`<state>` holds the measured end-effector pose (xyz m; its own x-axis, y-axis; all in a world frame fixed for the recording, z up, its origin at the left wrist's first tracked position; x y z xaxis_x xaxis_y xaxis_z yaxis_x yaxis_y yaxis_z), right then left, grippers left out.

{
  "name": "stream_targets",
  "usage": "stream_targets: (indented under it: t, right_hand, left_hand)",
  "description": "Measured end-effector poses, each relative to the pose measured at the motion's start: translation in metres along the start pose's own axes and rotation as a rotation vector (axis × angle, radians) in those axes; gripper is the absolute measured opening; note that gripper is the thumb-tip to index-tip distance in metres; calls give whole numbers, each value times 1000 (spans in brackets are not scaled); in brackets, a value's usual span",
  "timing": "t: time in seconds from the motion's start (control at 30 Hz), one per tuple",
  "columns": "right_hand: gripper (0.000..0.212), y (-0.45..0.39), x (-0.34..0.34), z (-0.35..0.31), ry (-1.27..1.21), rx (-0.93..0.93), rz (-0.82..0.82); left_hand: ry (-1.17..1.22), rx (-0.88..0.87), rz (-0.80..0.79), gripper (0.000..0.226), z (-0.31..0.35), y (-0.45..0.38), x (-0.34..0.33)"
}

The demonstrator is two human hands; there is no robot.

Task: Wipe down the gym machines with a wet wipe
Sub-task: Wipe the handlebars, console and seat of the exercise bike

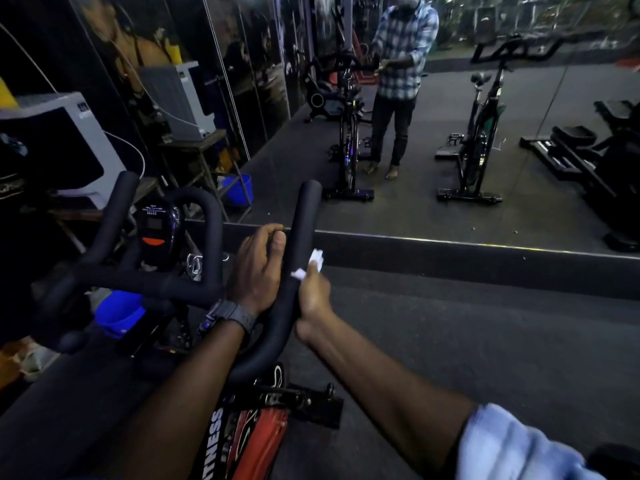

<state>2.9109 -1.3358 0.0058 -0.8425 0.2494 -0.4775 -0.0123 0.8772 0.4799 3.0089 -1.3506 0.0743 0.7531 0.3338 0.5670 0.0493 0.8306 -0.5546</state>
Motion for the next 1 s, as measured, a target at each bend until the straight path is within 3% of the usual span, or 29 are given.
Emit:
stream_targets:
  t: [0.1, 0.23, 0.3, 0.37, 0.47, 0.57, 0.7, 0.77, 0.83, 0.87, 1.0]
  right_hand:
    - [47, -26, -16, -57, -3, 29, -43]
    - [66, -64, -33, -113, 109, 108, -118]
    - [56, -73, -39, -138, 182, 220, -157]
    - [48, -73, -51, -159, 422, 458, -173]
    - [41, -67, -53, -160, 1003, 918, -111]
    - [25, -61, -43, -160, 1266, 1232, -178]
    - [36, -69, -50, -174, 1243, 982, 16]
    - [36, -56, -54, -156, 1392, 1189, 48]
    - [38, -32, -44, -123, 1602, 1475, -87]
    - [37, -20, -35, -103, 1648, 1523, -192]
    - [38, 26, -4, -28, 1575, 1319, -417]
  left_hand:
    - [-15, 1, 1, 64, 1, 0, 0]
    - [-20, -1, 14, 66, 4, 0, 0]
    - [-36, 8, 11, 68, 5, 0, 1]
    - [-37, 22, 13, 70, 4, 1, 3]
    - [-23, 33, 32, 71, 4, 0, 2]
    - [-2, 18, 49, 72, 1, 1, 2]
    - [2, 26, 61, 76, -3, 1, 2]
    - [3, 14, 94, 74, -3, 2, 4]
    - [26, 12, 139, 75, -4, 1, 8]
    - [46, 17, 163, 74, -4, 1, 10]
    - [124, 99, 218, 67, -8, 5, 14]
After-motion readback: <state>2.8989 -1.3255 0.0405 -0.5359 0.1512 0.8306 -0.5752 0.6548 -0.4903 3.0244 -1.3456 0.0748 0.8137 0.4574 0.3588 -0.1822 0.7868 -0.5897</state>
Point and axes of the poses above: each hand's wrist, its own y-axis away from the middle knuckle, its own x-axis out of the back of the hand, z = x × y, the point moved 5 cm from there along -y, towards the middle knuckle, and after that the axes turned 4 degrees about -x, right-handed, at the moved point
